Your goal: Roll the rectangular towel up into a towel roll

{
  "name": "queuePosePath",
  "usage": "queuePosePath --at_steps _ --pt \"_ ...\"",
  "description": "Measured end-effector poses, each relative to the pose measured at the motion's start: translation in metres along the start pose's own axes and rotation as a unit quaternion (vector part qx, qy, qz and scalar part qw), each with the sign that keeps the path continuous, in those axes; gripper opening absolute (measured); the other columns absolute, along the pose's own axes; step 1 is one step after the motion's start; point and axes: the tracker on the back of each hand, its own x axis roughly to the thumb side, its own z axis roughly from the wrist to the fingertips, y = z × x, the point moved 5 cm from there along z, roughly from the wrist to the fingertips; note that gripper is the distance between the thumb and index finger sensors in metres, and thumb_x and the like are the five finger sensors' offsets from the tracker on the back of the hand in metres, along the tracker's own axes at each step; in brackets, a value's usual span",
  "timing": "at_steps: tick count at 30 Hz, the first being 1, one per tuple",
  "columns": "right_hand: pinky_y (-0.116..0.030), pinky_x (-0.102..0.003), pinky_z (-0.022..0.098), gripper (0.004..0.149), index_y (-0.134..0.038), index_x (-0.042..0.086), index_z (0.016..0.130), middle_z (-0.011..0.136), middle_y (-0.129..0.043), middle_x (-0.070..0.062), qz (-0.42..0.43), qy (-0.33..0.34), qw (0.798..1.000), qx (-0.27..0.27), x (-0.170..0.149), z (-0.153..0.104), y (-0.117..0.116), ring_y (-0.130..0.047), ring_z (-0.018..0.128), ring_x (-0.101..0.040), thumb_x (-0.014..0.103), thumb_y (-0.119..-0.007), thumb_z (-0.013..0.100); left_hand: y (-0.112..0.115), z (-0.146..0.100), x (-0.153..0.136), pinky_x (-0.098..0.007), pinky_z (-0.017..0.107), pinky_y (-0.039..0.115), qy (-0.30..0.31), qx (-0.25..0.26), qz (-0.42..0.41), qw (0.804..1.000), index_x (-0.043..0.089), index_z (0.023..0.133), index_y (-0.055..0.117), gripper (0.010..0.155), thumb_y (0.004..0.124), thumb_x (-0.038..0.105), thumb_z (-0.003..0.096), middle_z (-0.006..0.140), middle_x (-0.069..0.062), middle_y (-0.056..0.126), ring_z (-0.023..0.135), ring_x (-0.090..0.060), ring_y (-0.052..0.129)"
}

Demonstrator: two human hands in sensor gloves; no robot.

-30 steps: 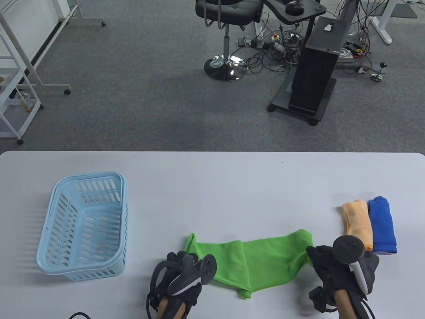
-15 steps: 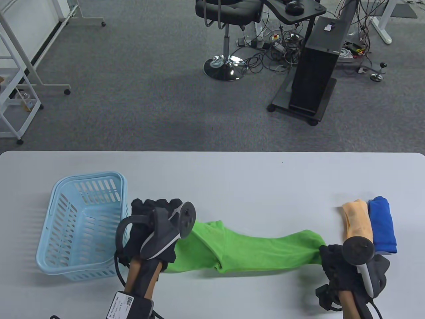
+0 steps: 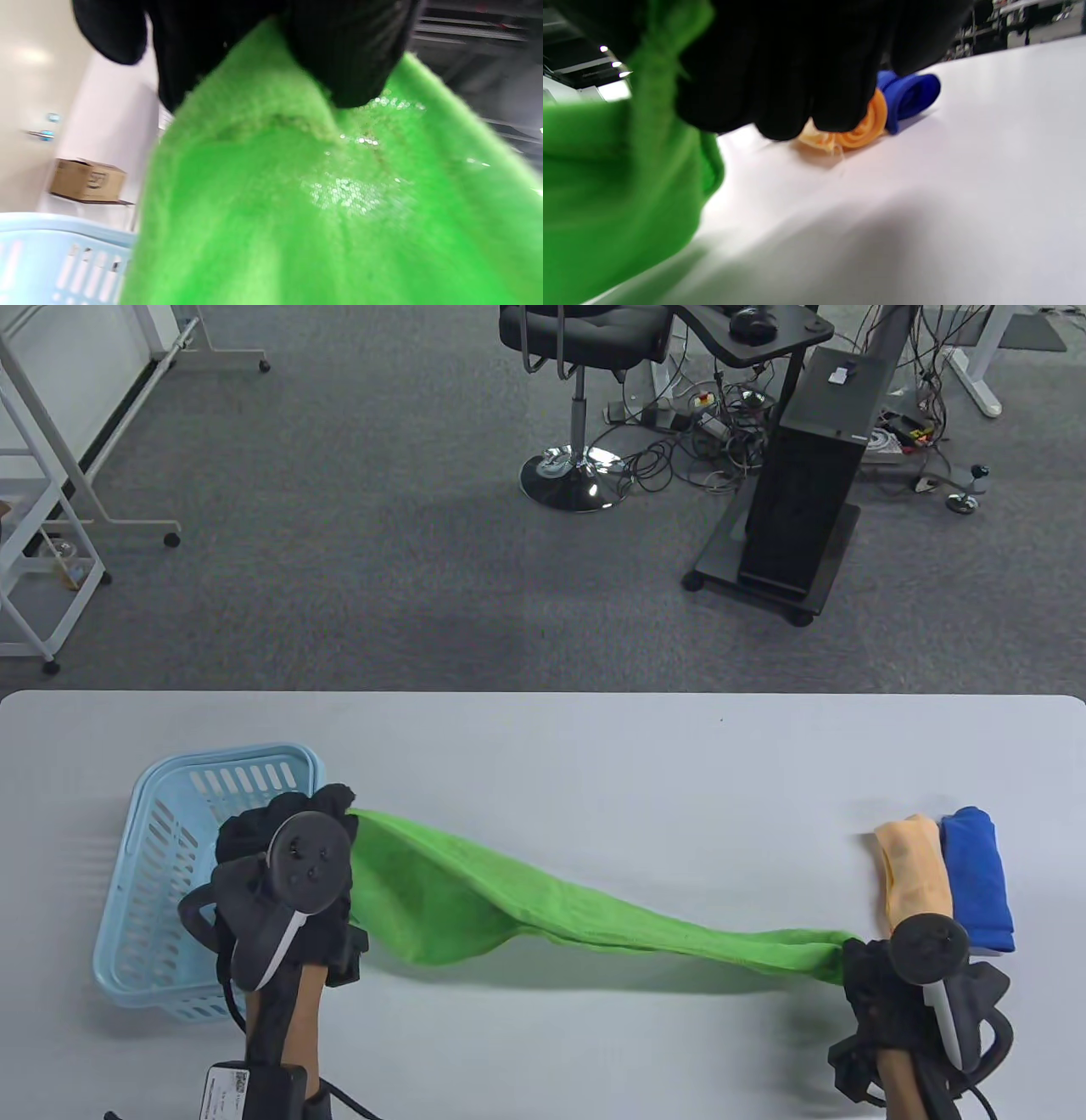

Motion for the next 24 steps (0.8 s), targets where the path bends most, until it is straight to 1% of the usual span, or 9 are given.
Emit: queuePosePath --at_steps 2,7,11,13,15,16,18,19,24 --pt "-0.065 -0.058 0.061 0.052 -0.098 0.01 0.056 0.075 -0.092 -0.009 0.004 0.004 1.0 0.004 0.004 -0.002 -0.003 -0.092 0.072 -0.032 0.051 -0.076 0.031 0.015 -0.012 0.021 -0.061 0.064 0.068 0.036 -0.02 0.035 0.999 0.032 0.076 0.098 0.041 0.085 0.043 0.0377 0.059 0.0 0.103 0.07 -0.027 0.099" --pt "-0.061 -0.06 0.063 0.065 -0.094 0.009 0.068 0.084 -0.085 -0.011 -0.013 0.007 1.0 -0.017 0.005 -0.008 0.008 -0.086 0.079 -0.035 0.058 -0.073 0.03 0.064 -0.044 0.044 -0.061 0.064 0.068 0.062 -0.058 0.012 0.996 0.03 0.075 0.098 0.042 0.085 0.044 0.0372 0.058 0.0 0.103 0.07 -0.027 0.099" --pt "-0.053 -0.063 0.066 0.064 -0.085 0.015 0.082 0.095 -0.07 -0.014 -0.012 0.059 0.997 -0.038 0.013 -0.013 0.019 -0.072 0.089 -0.038 0.052 -0.075 0.031 0.092 -0.059 0.05 -0.061 0.063 0.069 0.083 -0.057 0.008 0.995 0.03 0.076 0.098 0.043 0.085 0.044 0.037 0.059 0.0 0.103 0.07 -0.028 0.1" --pt "-0.051 -0.062 0.068 0.061 -0.082 0.019 0.086 0.098 -0.064 -0.013 -0.019 0.122 0.992 -0.002 0.026 -0.015 0.013 -0.066 0.093 -0.037 0.048 -0.076 0.032 0.099 -0.064 0.05 -0.061 0.063 0.068 0.084 -0.069 0.006 0.994 0.03 0.076 0.097 0.043 0.085 0.044 0.0372 0.059 0.0 0.103 0.071 -0.028 0.099" --pt "-0.049 -0.063 0.07 0.052 -0.085 0.022 0.081 0.1 -0.061 -0.012 -0.044 0.16 0.985 0.042 0.036 -0.018 -0.003 -0.063 0.095 -0.036 0.04 -0.079 0.033 0.105 -0.069 0.049 -0.061 0.063 0.068 0.084 -0.063 0.003 0.995 0.03 0.076 0.097 0.043 0.085 0.044 0.0371 0.059 0.0 0.103 0.07 -0.028 0.099" --pt "-0.049 -0.063 0.069 0.049 -0.087 0.022 0.078 0.099 -0.063 -0.011 -0.06 0.165 0.983 0.049 0.038 -0.019 -0.007 -0.065 0.094 -0.036 0.039 -0.08 0.032 0.109 -0.071 0.047 -0.061 0.063 0.068 0.085 -0.063 -0.001 0.994 0.03 0.076 0.097 0.043 0.085 0.044 0.0372 0.059 0.0 0.103 0.07 -0.028 0.099" --pt "-0.045 -0.064 0.071 0.047 -0.088 0.025 0.075 0.1 -0.061 -0.009 -0.133 0.194 0.966 0.111 0.044 -0.021 -0.032 -0.059 0.097 -0.036 0.04 -0.083 0.031 0.119 -0.073 0.045 -0.061 0.063 0.069 0.088 -0.081 -0.005 0.993 0.029 0.076 0.097 0.043 0.085 0.044 0.0371 0.059 0.0 0.103 0.07 -0.028 0.099" --pt "-0.045 -0.064 0.071 0.05 -0.085 0.026 0.078 0.101 -0.057 -0.01 -0.156 0.189 0.96 0.133 0.042 -0.022 -0.04 -0.057 0.098 -0.036 0.042 -0.083 0.03 0.121 -0.075 0.043 -0.061 0.063 0.068 0.086 -0.091 -0.002 0.992 0.03 0.076 0.097 0.043 0.085 0.044 0.0372 0.059 0.0 0.103 0.071 -0.028 0.099" --pt "-0.035 -0.065 0.072 0.063 -0.075 0.031 0.087 0.106 -0.036 -0.012 -0.236 0.148 0.951 0.136 0.034 -0.017 -0.049 -0.039 0.101 -0.04 0.044 -0.087 0.027 0.122 -0.079 0.039 -0.061 0.063 0.068 0.088 -0.09 -0.021 0.992 0.029 0.076 0.097 0.043 0.084 0.044 0.0372 0.059 0.0 0.103 0.07 -0.028 0.099"
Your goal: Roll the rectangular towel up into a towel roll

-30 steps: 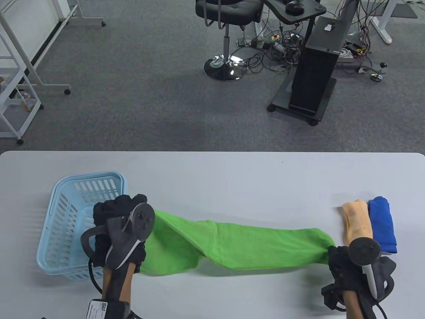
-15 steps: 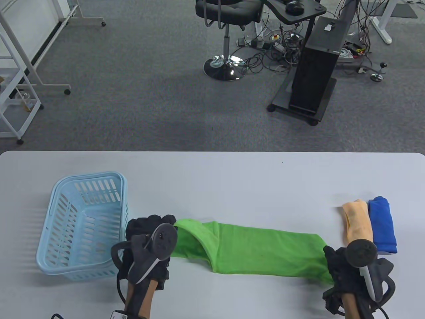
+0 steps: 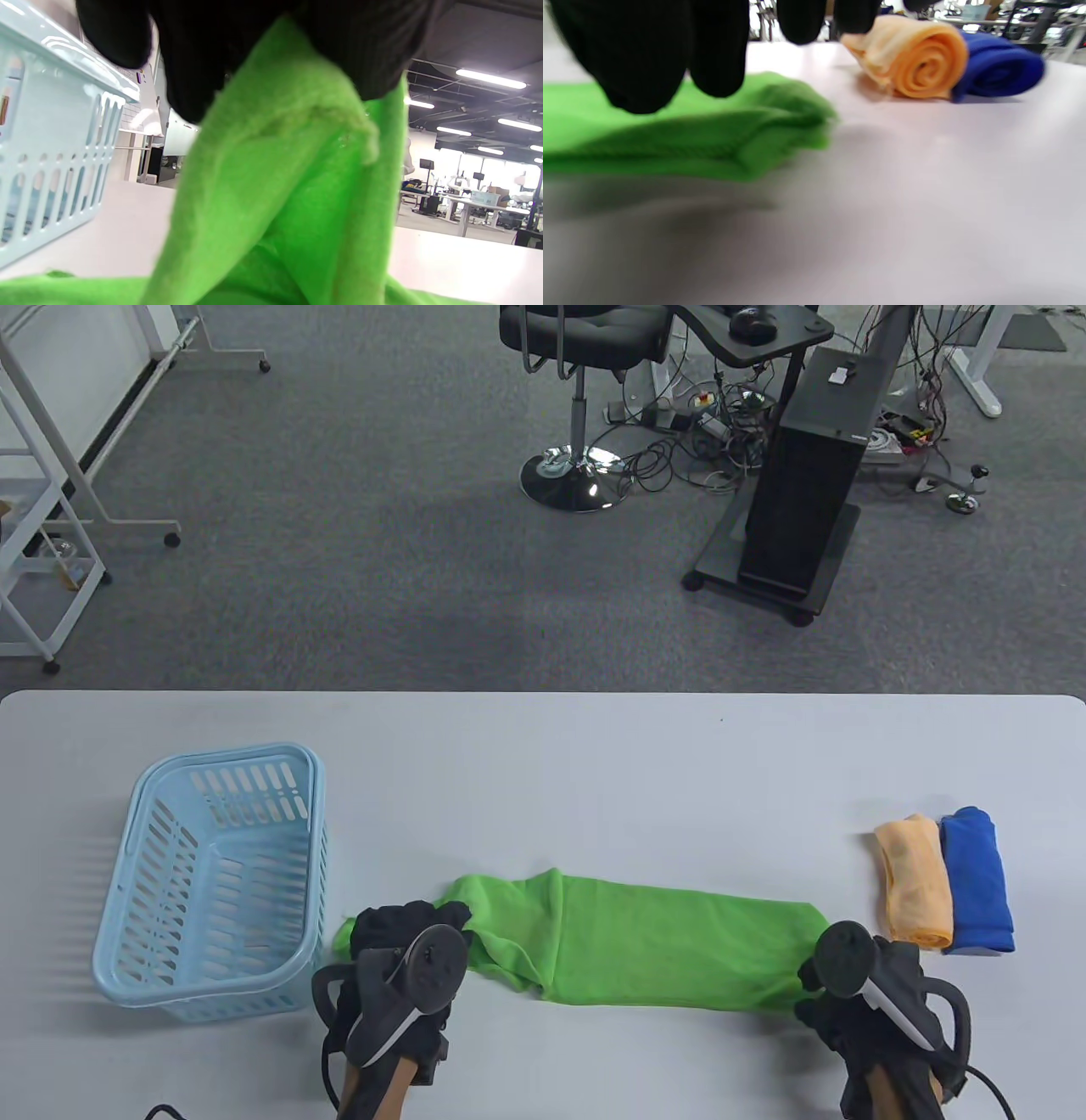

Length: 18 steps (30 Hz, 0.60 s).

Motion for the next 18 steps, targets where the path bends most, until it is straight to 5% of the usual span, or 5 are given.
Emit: queuePosePath --at_steps 4,10,18 --pt "-0.036 -0.065 0.072 0.07 -0.064 0.031 0.094 0.107 -0.031 -0.013 -0.037 -0.063 0.997 0.03 -0.015 0.006 -0.012 -0.037 0.101 -0.041 0.043 -0.087 0.029 0.003 0.0 -0.001 -0.061 0.063 0.068 0.0 -0.006 -0.009 1.0 0.029 0.076 0.097 0.043 0.084 0.044 0.0372 0.059 0.0 0.103 0.071 -0.028 0.099" --pt "-0.05 -0.062 0.069 0.048 -0.087 0.023 0.076 0.097 -0.066 -0.009 -0.013 -0.088 0.995 -0.047 -0.022 0.012 -0.009 -0.067 0.093 -0.036 0.033 -0.086 0.029 0.008 0.0 -0.002 -0.061 0.063 0.068 0.002 -0.018 -0.011 1.0 0.029 0.076 0.097 0.043 0.084 0.044 0.0373 0.06 0.0 0.103 0.071 -0.028 0.099" --pt "-0.053 -0.062 0.068 0.045 -0.09 0.015 0.072 0.088 -0.078 -0.007 0.022 -0.082 0.995 -0.06 -0.021 0.005 0.007 -0.075 0.089 -0.034 0.032 -0.078 0.032 0.003 0.001 0.022 -0.062 0.064 0.067 0.021 -0.027 -0.011 0.999 0.03 0.078 0.095 0.042 0.082 0.041 0.0391 0.064 0.0 0.102 0.076 -0.031 0.097"
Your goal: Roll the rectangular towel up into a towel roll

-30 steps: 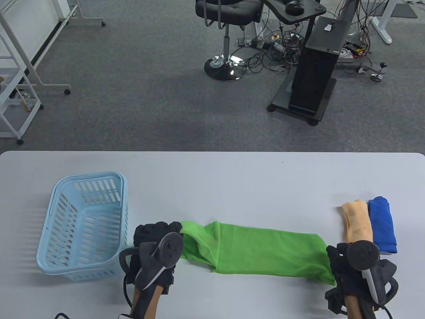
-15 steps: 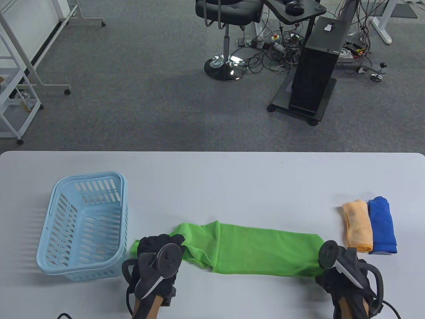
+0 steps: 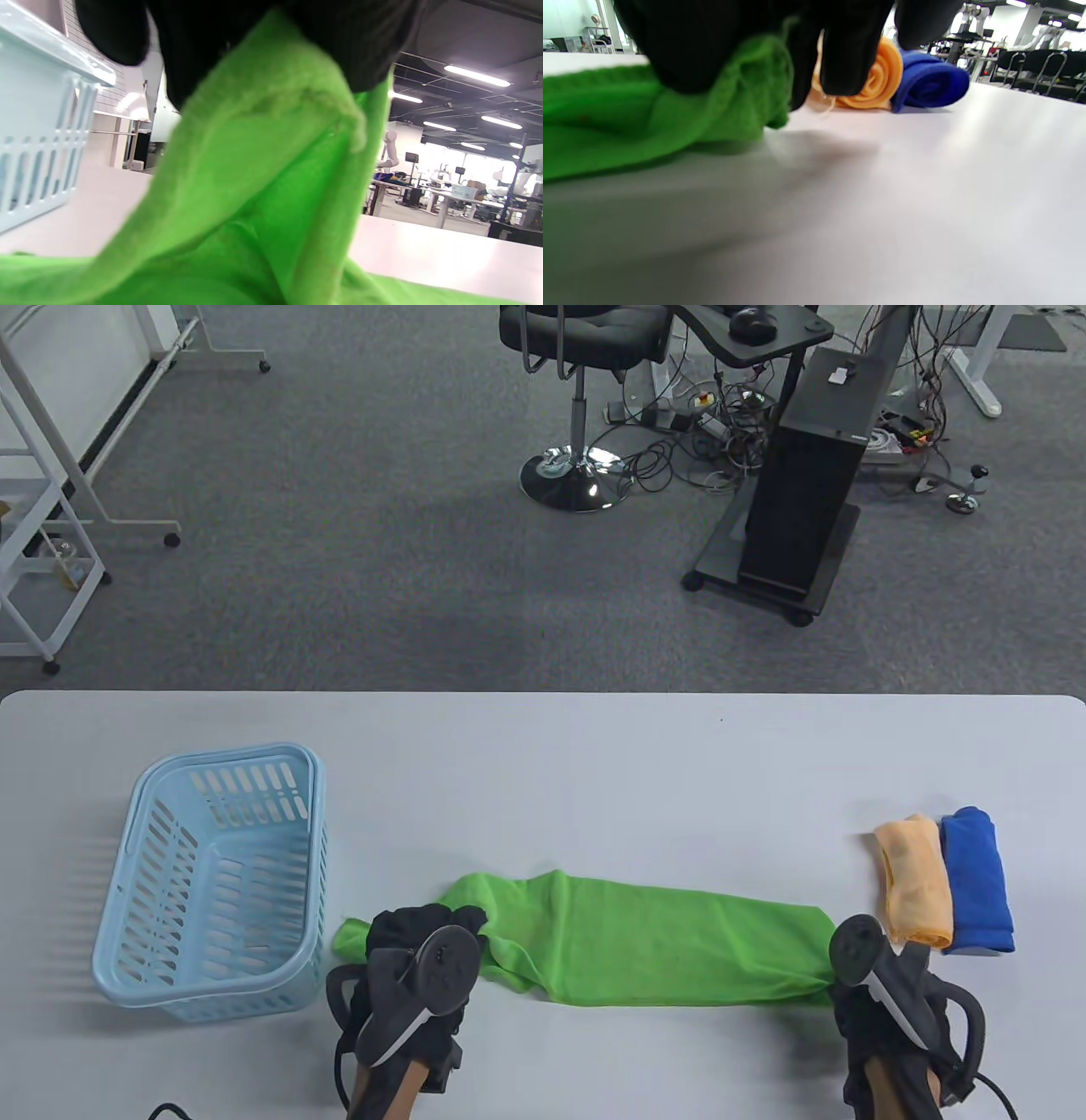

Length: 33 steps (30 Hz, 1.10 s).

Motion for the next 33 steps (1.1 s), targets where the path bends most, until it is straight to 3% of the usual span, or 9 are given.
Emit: queuePosePath --at_steps 3,7,10,13,18,20,24,27,33 --pt "-0.048 -0.064 0.069 0.046 -0.083 0.013 0.076 0.092 -0.07 -0.009 0.034 0.041 0.998 0.045 0.011 -0.009 0.006 -0.065 0.094 -0.037 0.034 -0.07 0.036 -0.005 0.001 0.017 -0.062 0.064 0.066 0.011 -0.018 0.008 1.0 0.032 0.08 0.092 0.042 0.08 0.039 0.0402 0.067 0.0 0.101 0.078 -0.031 0.096" --pt "-0.049 -0.064 0.069 0.048 -0.079 0.008 0.075 0.093 -0.067 -0.011 0.025 0.069 0.996 0.044 0.038 -0.021 0.019 -0.064 0.094 -0.038 0.035 -0.068 0.037 -0.018 0.01 0.037 -0.062 0.064 0.066 0.008 -0.039 0.01 0.999 0.032 0.083 0.089 0.042 0.078 0.034 0.042 0.07 -0.001 0.102 0.078 -0.031 0.097" --pt "-0.054 -0.062 0.068 0.048 -0.082 0.011 0.069 0.088 -0.074 -0.007 0.005 0.102 0.995 -0.009 0.059 -0.027 0.038 -0.073 0.09 -0.034 0.042 -0.07 0.034 -0.032 0.019 0.045 -0.059 0.061 0.071 -0.01 -0.036 0.042 0.998 0.032 0.082 0.089 0.042 0.079 0.033 0.0418 0.068 -0.001 0.105 0.072 -0.03 0.101" --pt "-0.058 -0.062 0.066 0.049 -0.088 0.011 0.061 0.082 -0.081 -0.007 0.045 0.131 0.99 -0.035 0.078 -0.03 0.059 -0.081 0.084 -0.033 0.046 -0.076 0.029 -0.05 0.03 0.05 -0.057 0.06 0.074 -0.016 -0.02 0.105 0.994 0.031 0.081 0.09 0.042 0.08 0.035 0.0407 0.062 0.0 0.108 0.068 -0.027 0.105" --pt "-0.058 -0.061 0.067 0.048 -0.085 0.01 0.066 0.086 -0.077 -0.007 -0.011 0.143 0.989 -0.044 0.094 -0.029 0.094 -0.079 0.086 -0.033 0.041 -0.077 0.03 -0.08 0.046 0.046 -0.056 0.06 0.075 -0.037 -0.014 0.174 0.984 0.031 0.081 0.091 0.042 0.08 0.037 0.0399 0.058 0.0 0.11 0.065 -0.026 0.106" --pt "-0.054 -0.062 0.069 0.048 -0.079 0.008 0.073 0.091 -0.07 -0.01 -0.029 0.137 0.99 -0.024 0.095 -0.026 0.107 -0.073 0.09 -0.035 0.034 -0.077 0.032 -0.097 0.052 0.038 -0.056 0.06 0.075 -0.055 -0.01 0.179 0.982 0.031 0.081 0.091 0.042 0.08 0.036 0.0399 0.059 0.0 0.11 0.066 -0.026 0.106" --pt "-0.051 -0.063 0.071 0.049 -0.073 0.008 0.079 0.095 -0.062 -0.011 -0.066 0.114 0.991 -0.039 0.081 -0.016 0.134 -0.068 0.093 -0.035 0.028 -0.074 0.034 -0.127 0.058 0.009 -0.055 0.059 0.076 -0.1 0.038 0.157 0.982 0.03 0.082 0.089 0.043 0.079 0.035 0.0405 0.062 -0.001 0.109 0.067 -0.027 0.106" --pt "-0.052 -0.063 0.07 0.049 -0.073 0.007 0.078 0.094 -0.063 -0.012 -0.045 0.087 0.994 -0.051 0.061 -0.006 0.144 -0.069 0.092 -0.036 0.028 -0.071 0.035 -0.133 0.062 -0.023 -0.056 0.059 0.075 -0.145 0.031 0.132 0.98 0.029 0.083 0.088 0.043 0.079 0.034 0.0409 0.064 -0.002 0.108 0.068 -0.029 0.105" --pt "-0.056 -0.061 0.068 0.048 -0.074 0.008 0.076 0.092 -0.067 -0.012 -0.084 0.043 0.992 -0.081 0.031 0.012 0.145 -0.074 0.089 -0.035 0.03 -0.068 0.034 -0.143 0.068 -0.074 -0.056 0.059 0.075 -0.199 0.004 0.122 0.972 0.03 0.082 0.089 0.043 0.079 0.035 0.0409 0.063 -0.001 0.108 0.067 -0.028 0.105"
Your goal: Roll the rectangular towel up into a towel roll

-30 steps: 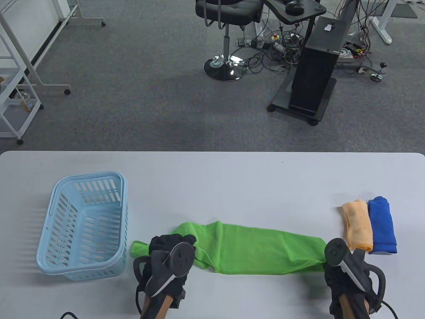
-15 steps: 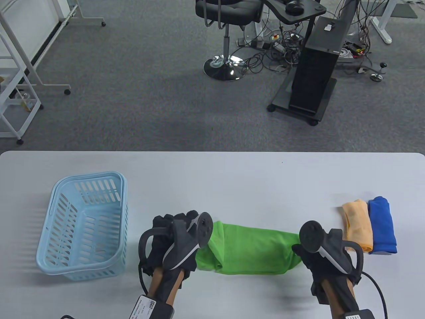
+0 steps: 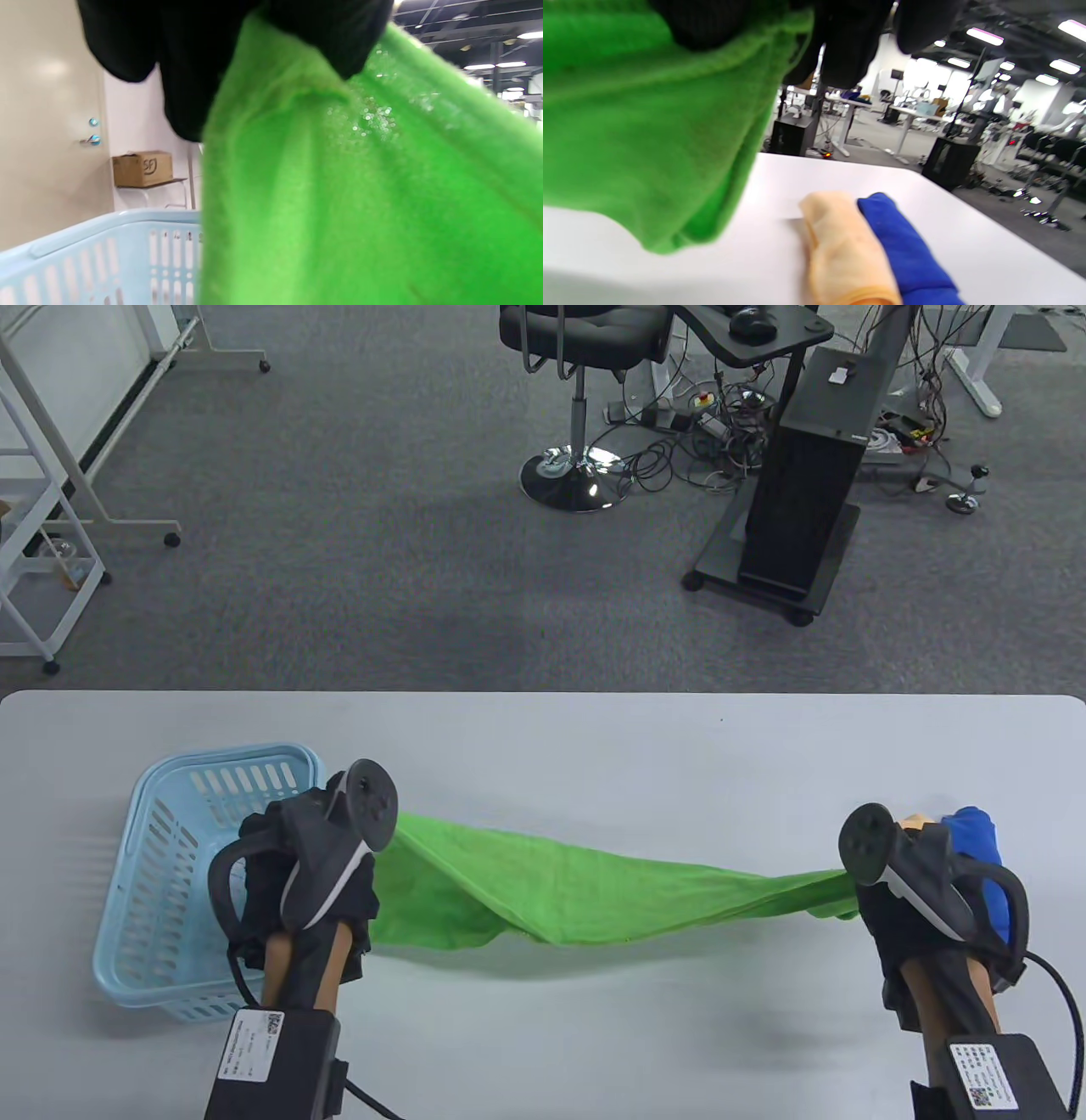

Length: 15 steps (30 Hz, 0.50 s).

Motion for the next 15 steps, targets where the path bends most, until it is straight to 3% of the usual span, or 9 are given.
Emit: queuePosePath --at_steps 3,6,10,15 --pt "-0.06 -0.059 0.066 0.048 -0.075 0.008 0.076 0.091 -0.069 -0.012 -0.013 -0.03 0.999 -0.001 -0.016 0.007 -0.009 -0.078 0.085 -0.034 0.03 -0.067 0.034 0.004 0.005 -0.018 -0.057 0.059 0.075 -0.017 -0.011 -0.039 0.999 0.029 0.082 0.089 0.043 0.079 0.034 0.0408 0.062 -0.002 0.109 0.067 -0.029 0.105" --pt "-0.062 -0.059 0.065 0.048 -0.075 0.008 0.074 0.089 -0.07 -0.012 -0.009 -0.055 0.998 -0.02 -0.033 0.01 -0.014 -0.08 0.083 -0.033 0.031 -0.066 0.033 0.009 0.01 -0.037 -0.056 0.058 0.076 -0.046 -0.012 -0.025 0.999 0.029 0.081 0.09 0.042 0.079 0.034 0.0405 0.059 -0.002 0.109 0.064 -0.028 0.106" --pt "-0.065 -0.057 0.063 0.049 -0.076 0.009 0.073 0.087 -0.072 -0.011 0.025 -0.069 0.995 -0.063 -0.049 0.006 -0.005 -0.084 0.079 -0.031 0.032 -0.065 0.031 0.008 0.015 -0.066 -0.056 0.058 0.076 -0.097 0.013 -0.01 0.995 0.028 0.08 0.091 0.042 0.08 0.034 0.0397 0.056 -0.002 0.109 0.062 -0.027 0.107" --pt "-0.076 -0.051 0.054 0.046 -0.077 0.016 0.076 0.082 -0.083 -0.011 0.094 -0.038 0.993 -0.052 -0.034 0.002 0.005 -0.097 0.06 -0.024 0.03 -0.07 0.032 0.012 0.012 -0.061 -0.055 0.058 0.076 -0.078 0.005 0.002 0.997 0.028 0.081 0.09 0.042 0.079 0.036 0.041 0.058 -0.001 0.109 0.064 -0.027 0.106"
